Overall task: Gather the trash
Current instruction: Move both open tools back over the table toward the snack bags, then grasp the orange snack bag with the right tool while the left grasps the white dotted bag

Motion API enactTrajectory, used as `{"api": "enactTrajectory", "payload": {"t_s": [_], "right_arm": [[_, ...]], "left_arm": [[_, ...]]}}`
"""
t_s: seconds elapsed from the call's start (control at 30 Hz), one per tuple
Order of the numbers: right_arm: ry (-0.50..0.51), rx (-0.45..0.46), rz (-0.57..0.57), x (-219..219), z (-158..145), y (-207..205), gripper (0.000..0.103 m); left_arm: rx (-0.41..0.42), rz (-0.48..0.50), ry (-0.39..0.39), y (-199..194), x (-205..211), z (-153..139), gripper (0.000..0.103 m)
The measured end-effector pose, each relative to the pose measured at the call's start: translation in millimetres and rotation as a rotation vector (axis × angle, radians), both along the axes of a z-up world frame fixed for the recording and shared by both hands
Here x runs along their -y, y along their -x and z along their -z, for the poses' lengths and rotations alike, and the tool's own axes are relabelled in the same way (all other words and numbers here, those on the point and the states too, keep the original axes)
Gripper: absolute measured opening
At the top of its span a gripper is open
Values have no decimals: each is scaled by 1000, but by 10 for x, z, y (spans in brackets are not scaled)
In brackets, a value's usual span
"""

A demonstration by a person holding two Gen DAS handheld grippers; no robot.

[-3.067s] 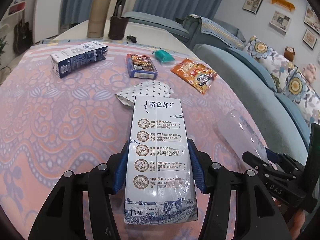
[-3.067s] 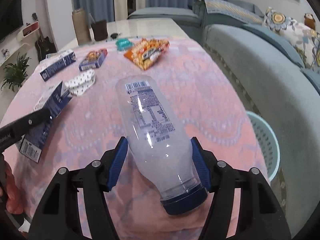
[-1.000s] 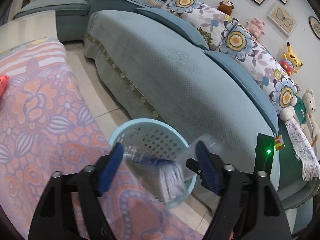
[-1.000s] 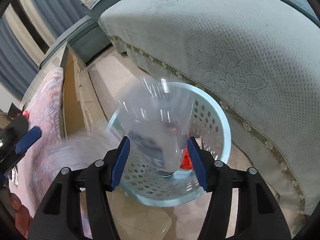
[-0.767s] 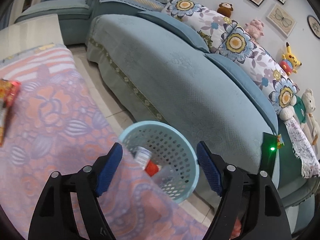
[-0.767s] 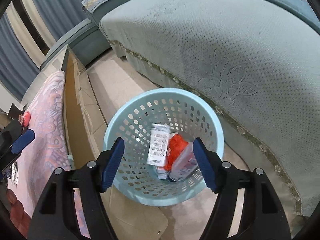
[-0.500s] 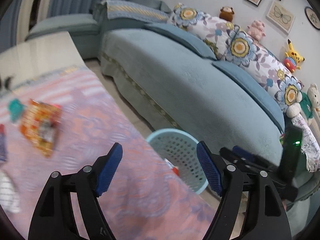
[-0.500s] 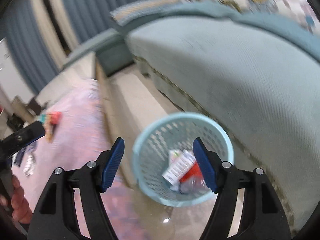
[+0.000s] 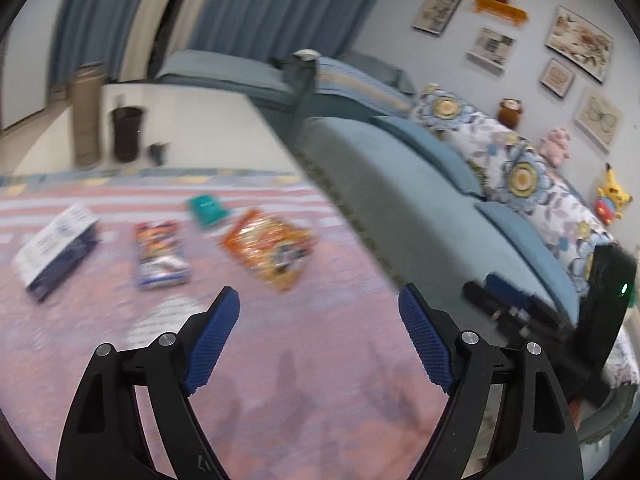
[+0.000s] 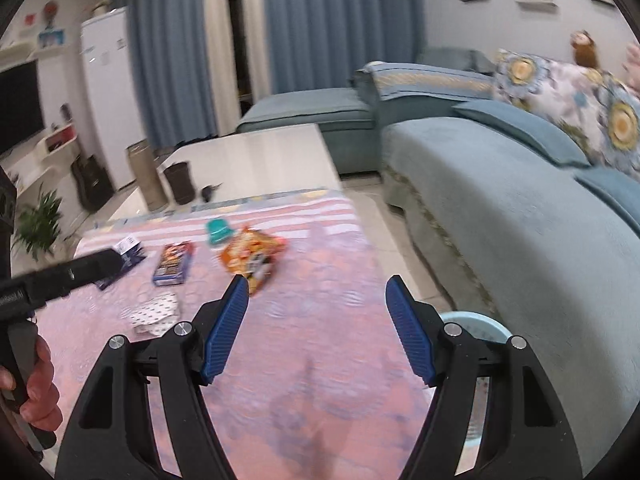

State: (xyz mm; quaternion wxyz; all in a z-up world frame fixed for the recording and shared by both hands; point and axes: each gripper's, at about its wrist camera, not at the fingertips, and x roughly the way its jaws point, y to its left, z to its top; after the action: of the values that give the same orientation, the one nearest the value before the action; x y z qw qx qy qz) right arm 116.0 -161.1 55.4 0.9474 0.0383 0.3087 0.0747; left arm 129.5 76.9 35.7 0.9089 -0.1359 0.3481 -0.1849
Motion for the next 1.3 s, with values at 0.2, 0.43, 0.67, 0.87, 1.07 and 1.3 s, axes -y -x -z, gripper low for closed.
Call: {"api": "enactTrajectory", "payload": {"t_s": [0.2, 0.43, 0.67, 0.87, 1.07, 1.3], "right_arm": [[-6, -18, -12, -480, 276, -434, 67], [1, -56, 13, -732, 710, -1013, 67], [-6, -149, -11, -873, 1035, -1489, 67], [12, -228, -20, -989, 1192, -1739, 67], [17, -274, -43, -1049, 1263, -1818, 35], [32, -240, -96, -1122, 1216, -1706, 5]], "left_arm": [[-79, -21, -154, -93, -455, 589, 78], [-141, -57, -220, -426, -589, 1028, 76], [-153, -43, -356, -534, -403, 1168, 74], [-141, -84, -430, -516, -363, 1179, 53], [-115, -104, -414, -457, -389, 1147, 30], [-95, -101, -364, -413, -432, 1109, 15]]}}
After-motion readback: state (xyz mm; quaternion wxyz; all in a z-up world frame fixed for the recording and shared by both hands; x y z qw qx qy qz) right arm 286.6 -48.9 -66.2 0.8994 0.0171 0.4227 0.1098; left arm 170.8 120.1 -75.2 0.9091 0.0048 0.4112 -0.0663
